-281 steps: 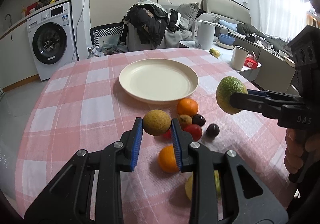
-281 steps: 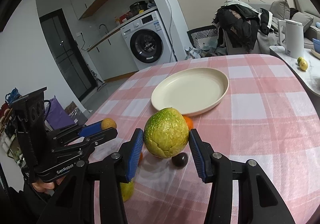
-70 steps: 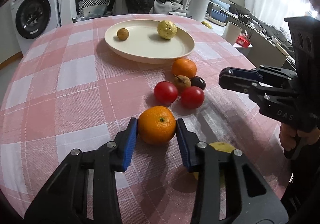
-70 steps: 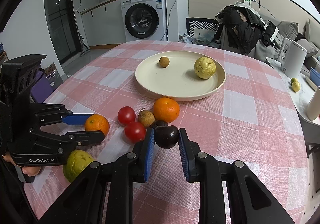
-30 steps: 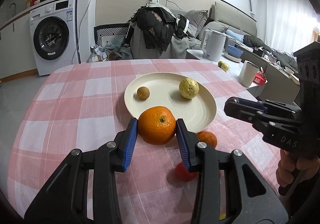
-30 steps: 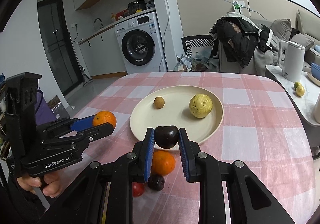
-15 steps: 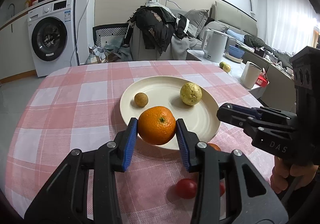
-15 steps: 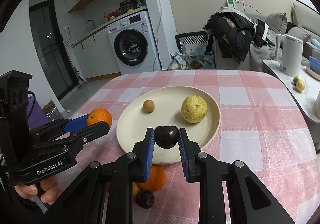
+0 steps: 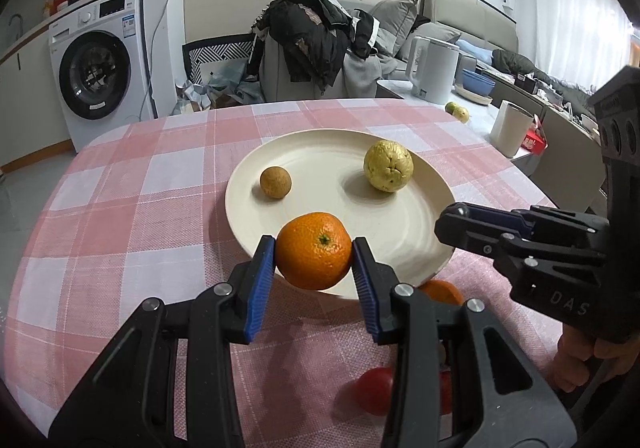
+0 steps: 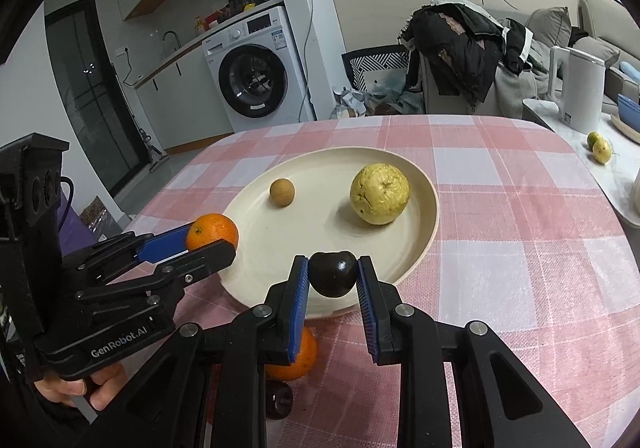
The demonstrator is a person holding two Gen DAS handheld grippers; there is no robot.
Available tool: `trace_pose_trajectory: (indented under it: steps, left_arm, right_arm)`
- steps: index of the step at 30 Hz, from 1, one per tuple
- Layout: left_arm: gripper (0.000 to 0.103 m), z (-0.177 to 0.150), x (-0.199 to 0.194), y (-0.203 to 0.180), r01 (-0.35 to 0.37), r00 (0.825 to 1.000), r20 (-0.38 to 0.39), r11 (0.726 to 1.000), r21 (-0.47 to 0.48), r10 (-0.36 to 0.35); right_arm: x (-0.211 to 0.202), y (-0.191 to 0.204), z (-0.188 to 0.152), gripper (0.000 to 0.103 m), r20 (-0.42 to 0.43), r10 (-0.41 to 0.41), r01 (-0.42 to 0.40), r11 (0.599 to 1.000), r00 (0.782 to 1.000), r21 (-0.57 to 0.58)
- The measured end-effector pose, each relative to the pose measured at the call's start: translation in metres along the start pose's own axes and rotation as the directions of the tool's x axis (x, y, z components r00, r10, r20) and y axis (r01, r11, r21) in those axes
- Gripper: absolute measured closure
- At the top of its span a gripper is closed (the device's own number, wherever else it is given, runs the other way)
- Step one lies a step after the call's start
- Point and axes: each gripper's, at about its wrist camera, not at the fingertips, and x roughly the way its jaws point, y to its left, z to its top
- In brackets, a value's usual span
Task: Organize fruits
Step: 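Carry the orange and plum onto the cream plate and open both tools, then withdraw both tools from the plate toward the remaining fruits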
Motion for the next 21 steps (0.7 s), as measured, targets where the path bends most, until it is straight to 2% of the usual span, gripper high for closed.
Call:
trace_pose_trajectory:
  steps: [10, 12, 14, 16, 17, 19, 21]
  left_arm:
    - [0.067, -0.002, 0.0, -0.001, -0.006, 1.0, 0.011, 1.0, -0.002, 0.006]
    - [0.064, -0.002, -0.002, 0.0, -0.006, 1.0, 0.016, 1.0, -0.006, 0.006]
    - [0.058, -0.002, -0.004, 0.002, -0.003, 1.0, 0.011, 1.0, -0.014, 0.003]
    - [0.046, -0.001, -0.01, 0.003, -0.004, 1.0, 0.02, 1.0, -0.023, 0.005]
    - [0.044, -0.001, -0.016, 0.003, -0.006, 1.0, 0.028, 1.0, -0.025, 0.006]
    - [0.028, -0.001, -0.026, 0.004, -0.008, 0.999, 0.041, 1.0, -0.029, 0.01]
    - [0.019, -0.003, -0.039, 0.006, -0.015, 0.998, 0.058, 0.999, -0.037, 0.017]
  right_arm:
    - [0.007, 0.001, 0.001, 0.078, -0.017, -0.03, 0.03, 1.0, 0.999, 0.002]
    - [0.007, 0.0, 0.001, 0.073, -0.018, -0.043, 0.043, 0.999, 0.999, 0.004]
    - [0.004, -0.001, 0.001, 0.071, -0.007, -0.051, 0.051, 0.999, 0.999, 0.004]
    - [-0.001, -0.002, 0.002, 0.068, -0.003, -0.063, 0.063, 0.998, 0.998, 0.007]
    - [-0.004, -0.002, 0.001, 0.064, -0.001, -0.066, 0.066, 0.998, 0.998, 0.007]
    - [-0.01, -0.002, 0.001, 0.055, 0.007, -0.07, 0.07, 0.998, 0.998, 0.001]
    - [-0.017, -0.001, -0.001, 0.045, 0.012, -0.074, 0.074, 0.997, 0.997, -0.005]
